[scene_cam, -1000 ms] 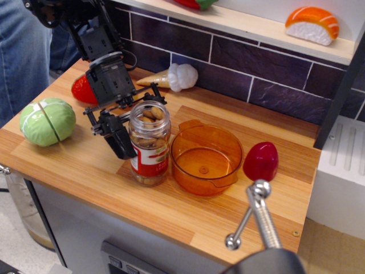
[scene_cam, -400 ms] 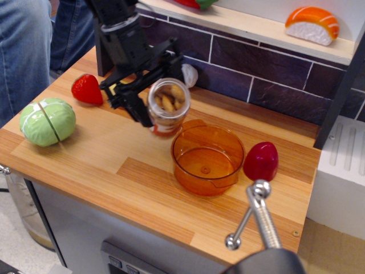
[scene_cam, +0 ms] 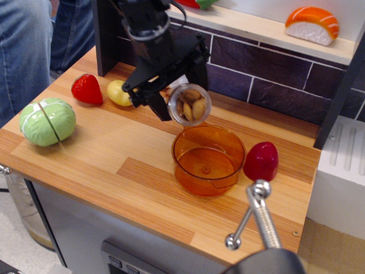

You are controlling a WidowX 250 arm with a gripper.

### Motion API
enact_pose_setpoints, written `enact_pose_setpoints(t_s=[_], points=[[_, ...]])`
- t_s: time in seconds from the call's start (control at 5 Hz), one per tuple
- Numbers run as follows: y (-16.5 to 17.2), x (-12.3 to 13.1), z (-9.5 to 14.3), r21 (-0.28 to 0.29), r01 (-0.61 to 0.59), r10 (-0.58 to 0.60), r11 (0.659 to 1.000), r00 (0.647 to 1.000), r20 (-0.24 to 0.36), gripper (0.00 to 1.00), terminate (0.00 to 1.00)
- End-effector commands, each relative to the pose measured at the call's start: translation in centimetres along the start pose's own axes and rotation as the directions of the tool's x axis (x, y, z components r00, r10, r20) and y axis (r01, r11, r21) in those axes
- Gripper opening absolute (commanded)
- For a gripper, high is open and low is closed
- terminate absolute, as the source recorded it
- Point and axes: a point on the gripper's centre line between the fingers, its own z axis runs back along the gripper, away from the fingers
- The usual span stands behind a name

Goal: Pour almonds in pot

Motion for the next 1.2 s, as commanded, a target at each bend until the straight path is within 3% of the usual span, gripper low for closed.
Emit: enact_pose_setpoints(t_s=[0.0,0.6,0.8,1.0], points=[[-1.8,-0.3,1.0,-0.122,0.152,-0.117,0.981,0.961,0.251,0.00,0.00],[-3.6,0.2,0.6,-0.201,0.305,-0.192,0.931,0.876,0.442,0.00,0.00],[-3.5,0.0,0.3,-0.221,0.359,-0.201,0.907,0.829,0.521,0.00,0.00],[-3.8,-0.2,0.1,-0.239,0.373,-0.193,0.896,0.814,0.548,0.00,0.00]])
